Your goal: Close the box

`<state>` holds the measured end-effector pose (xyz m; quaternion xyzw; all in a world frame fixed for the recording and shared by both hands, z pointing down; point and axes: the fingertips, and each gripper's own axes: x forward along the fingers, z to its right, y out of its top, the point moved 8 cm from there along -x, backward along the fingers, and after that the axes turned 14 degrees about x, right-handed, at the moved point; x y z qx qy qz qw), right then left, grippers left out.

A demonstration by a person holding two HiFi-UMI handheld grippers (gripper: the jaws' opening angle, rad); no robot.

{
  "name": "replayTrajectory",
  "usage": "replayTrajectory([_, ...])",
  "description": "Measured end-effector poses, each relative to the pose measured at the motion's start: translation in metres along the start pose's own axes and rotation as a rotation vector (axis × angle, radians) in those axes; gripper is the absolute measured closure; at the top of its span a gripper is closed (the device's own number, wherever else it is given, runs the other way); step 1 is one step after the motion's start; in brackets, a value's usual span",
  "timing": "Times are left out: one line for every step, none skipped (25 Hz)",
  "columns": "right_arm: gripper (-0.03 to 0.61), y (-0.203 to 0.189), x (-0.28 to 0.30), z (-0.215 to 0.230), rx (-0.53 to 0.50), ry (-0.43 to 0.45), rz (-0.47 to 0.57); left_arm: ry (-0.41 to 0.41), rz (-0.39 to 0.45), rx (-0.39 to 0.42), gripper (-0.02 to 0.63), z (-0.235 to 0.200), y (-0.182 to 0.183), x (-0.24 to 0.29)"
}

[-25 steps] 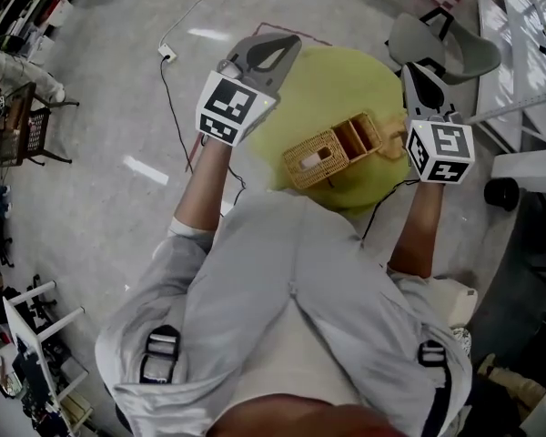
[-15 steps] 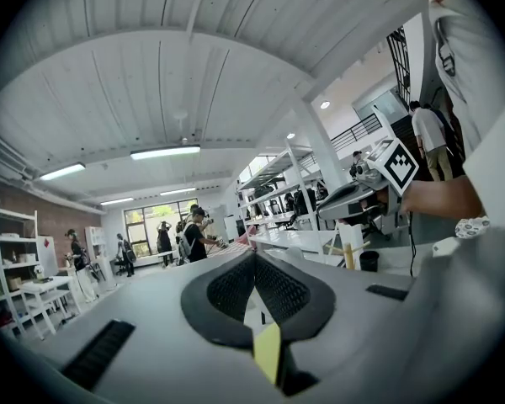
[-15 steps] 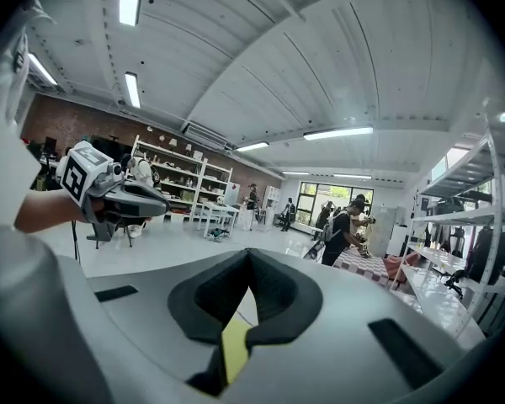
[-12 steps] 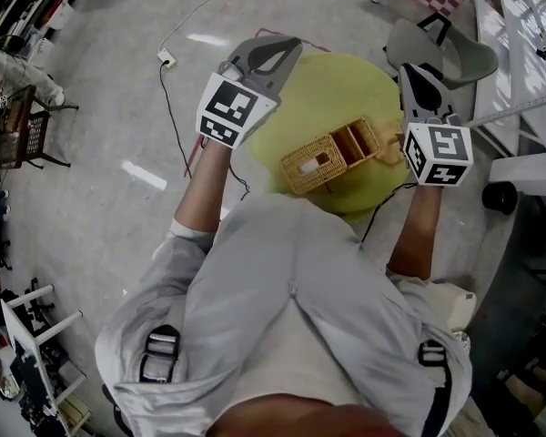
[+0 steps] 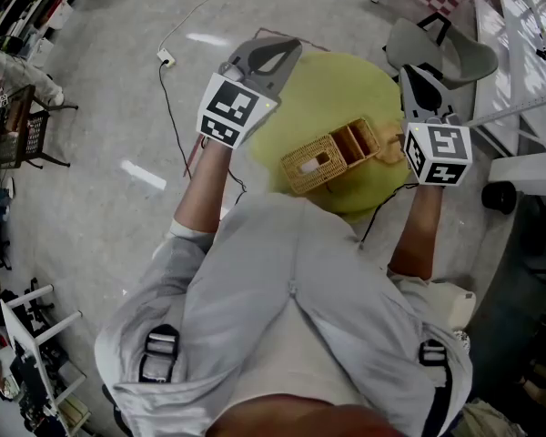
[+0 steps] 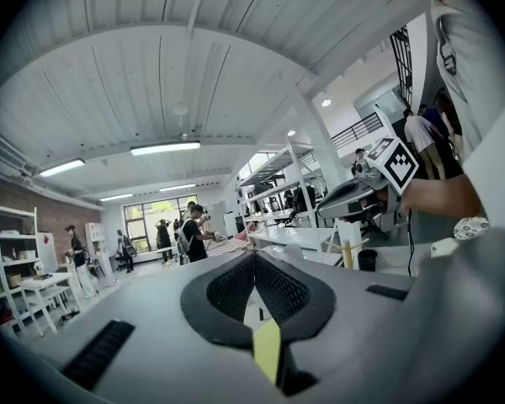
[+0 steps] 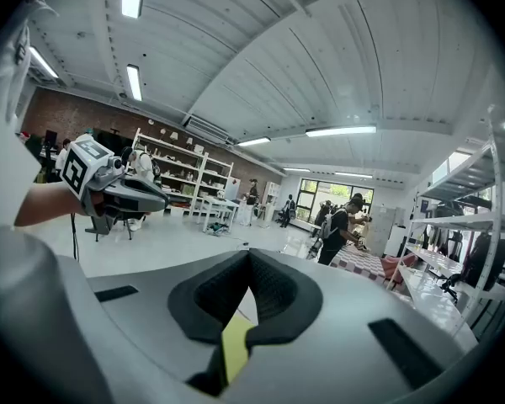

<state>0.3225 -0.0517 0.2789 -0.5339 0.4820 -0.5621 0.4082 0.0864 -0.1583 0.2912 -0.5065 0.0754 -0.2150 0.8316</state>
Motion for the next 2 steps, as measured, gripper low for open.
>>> replayTrajectory([0.555, -0.0007, -0.0001, 0.0007, 0.001, -0.001, 0.000, -0.001, 0.000, 0.000, 0.586, 0.0005, -0.0003, 0.0004])
replayTrajectory([0.555, -0.0014, -0.0002, 0.0013, 0.003, -0.003, -0.001, -0.001, 0.000, 0.000, 0.586, 0.0011, -0.0005, 0.0008])
